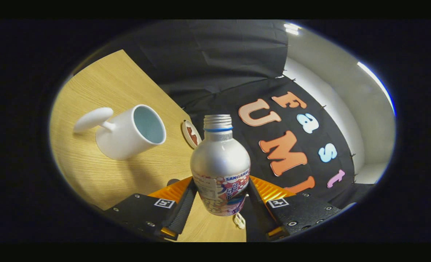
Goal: Take the bottle from table, then pour the juice into the cup, finally place the bottle on the coaster
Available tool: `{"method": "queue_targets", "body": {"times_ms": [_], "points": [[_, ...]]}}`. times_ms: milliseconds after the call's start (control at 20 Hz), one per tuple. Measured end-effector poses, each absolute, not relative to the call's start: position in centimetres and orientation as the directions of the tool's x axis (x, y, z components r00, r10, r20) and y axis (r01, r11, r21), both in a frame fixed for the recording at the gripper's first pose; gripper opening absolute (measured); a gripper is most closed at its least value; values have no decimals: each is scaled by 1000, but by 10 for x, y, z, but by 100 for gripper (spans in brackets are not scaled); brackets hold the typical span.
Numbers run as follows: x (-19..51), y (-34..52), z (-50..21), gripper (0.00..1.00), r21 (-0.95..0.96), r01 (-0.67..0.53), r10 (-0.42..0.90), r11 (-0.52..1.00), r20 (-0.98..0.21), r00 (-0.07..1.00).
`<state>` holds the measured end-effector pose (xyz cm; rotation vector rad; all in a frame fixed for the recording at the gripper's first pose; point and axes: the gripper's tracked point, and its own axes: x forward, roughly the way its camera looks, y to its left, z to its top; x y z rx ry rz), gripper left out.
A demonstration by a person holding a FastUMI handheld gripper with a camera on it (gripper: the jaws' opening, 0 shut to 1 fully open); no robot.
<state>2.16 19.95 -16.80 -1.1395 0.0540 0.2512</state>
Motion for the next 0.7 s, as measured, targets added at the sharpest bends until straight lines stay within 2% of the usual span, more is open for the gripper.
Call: {"method": "queue_targets", "body": {"times_ms": [700], "points": [[34,207,-158,77,-987,-127,204,101,-104,973]]}}
